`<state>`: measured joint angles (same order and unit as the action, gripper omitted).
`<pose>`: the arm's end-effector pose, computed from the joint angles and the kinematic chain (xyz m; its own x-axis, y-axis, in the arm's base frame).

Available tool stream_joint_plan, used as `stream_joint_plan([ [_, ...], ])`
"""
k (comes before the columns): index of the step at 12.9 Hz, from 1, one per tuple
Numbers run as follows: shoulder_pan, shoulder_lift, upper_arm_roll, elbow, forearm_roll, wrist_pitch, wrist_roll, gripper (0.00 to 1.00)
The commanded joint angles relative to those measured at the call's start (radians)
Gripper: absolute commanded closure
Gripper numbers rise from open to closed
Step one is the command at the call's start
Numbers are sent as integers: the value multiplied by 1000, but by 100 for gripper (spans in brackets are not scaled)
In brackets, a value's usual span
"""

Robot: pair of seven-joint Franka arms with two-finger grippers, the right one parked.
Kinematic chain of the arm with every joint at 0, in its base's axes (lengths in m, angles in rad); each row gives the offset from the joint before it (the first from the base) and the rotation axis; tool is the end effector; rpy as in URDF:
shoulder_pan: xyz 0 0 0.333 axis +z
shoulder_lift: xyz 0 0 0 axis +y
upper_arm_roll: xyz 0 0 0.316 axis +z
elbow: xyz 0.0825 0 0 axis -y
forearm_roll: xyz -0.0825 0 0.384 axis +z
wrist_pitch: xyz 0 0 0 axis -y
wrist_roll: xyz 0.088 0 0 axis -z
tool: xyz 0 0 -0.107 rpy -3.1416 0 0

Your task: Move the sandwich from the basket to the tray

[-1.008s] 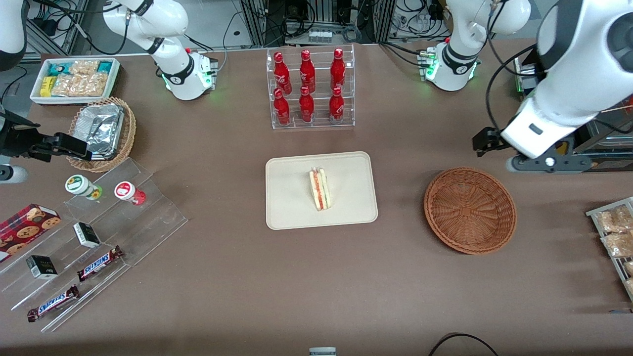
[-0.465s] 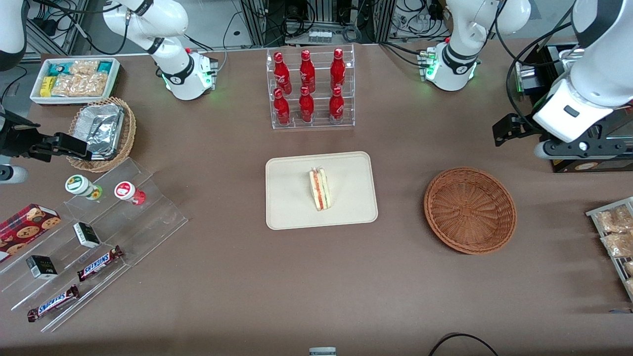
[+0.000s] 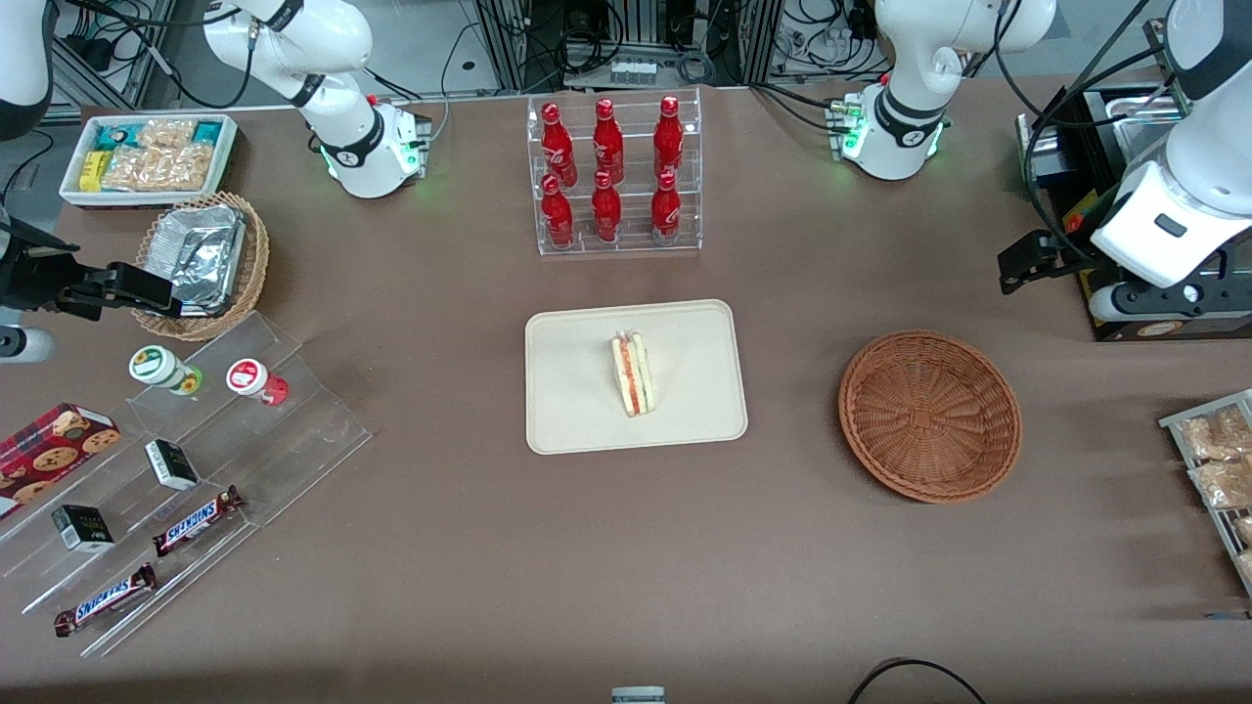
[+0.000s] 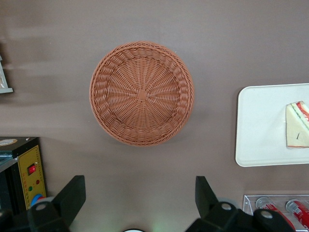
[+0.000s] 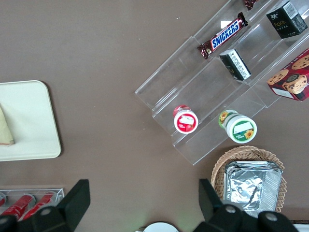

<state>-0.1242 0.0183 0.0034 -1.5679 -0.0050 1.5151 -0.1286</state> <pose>0.5496 -0.0673 0.6110 0.9974 0.0078 -0.0711 0.0076 -1.0000 -0.0042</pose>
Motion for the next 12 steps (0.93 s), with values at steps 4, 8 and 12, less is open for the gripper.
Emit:
stream_joint_plan([
  [4, 216, -14, -211, -1, -6, -9, 43, 0],
  [8, 152, -27, -128, -9, 0, -23, 43, 0],
  [12, 140, -34, -88, 8, -13, -32, 37, 0],
])
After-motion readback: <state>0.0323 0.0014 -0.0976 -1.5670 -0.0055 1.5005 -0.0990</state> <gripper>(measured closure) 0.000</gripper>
